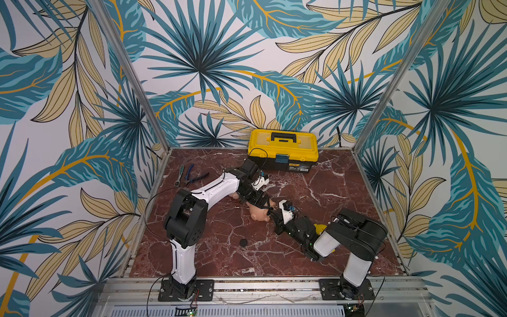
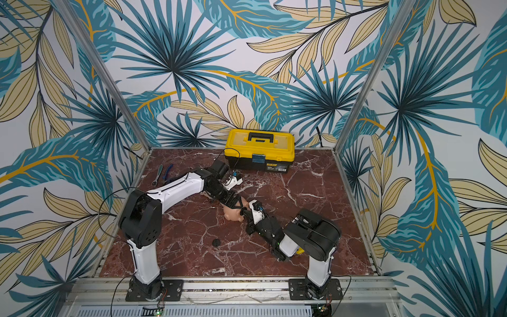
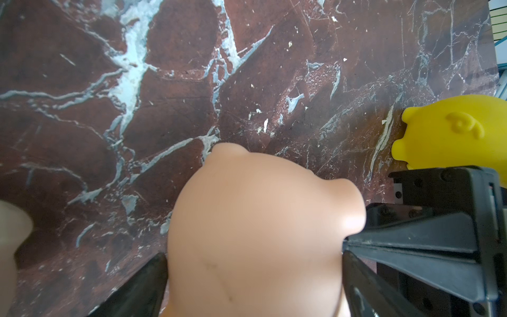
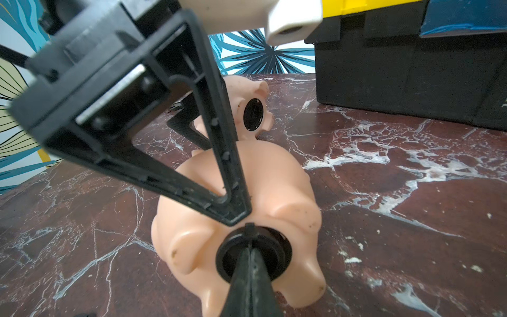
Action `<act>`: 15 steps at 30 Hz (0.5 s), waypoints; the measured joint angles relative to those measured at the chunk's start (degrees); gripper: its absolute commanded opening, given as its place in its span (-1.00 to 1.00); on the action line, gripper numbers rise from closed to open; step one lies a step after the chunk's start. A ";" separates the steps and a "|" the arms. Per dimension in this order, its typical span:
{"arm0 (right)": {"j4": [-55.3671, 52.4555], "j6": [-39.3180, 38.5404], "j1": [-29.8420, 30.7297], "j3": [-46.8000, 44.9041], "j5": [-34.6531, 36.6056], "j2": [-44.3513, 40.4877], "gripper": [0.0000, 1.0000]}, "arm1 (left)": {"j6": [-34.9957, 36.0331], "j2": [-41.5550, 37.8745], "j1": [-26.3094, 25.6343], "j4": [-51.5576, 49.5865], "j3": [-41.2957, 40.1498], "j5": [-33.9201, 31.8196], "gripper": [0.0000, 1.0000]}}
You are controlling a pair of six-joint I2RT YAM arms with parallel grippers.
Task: Close piggy banks
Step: Insert the knob into the piggy bank.
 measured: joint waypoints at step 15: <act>-0.02 2.34 0.15 0.52 0.39 0.81 -1.00 | -0.85 0.00 0.17 0.52 -0.17 0.22 0.92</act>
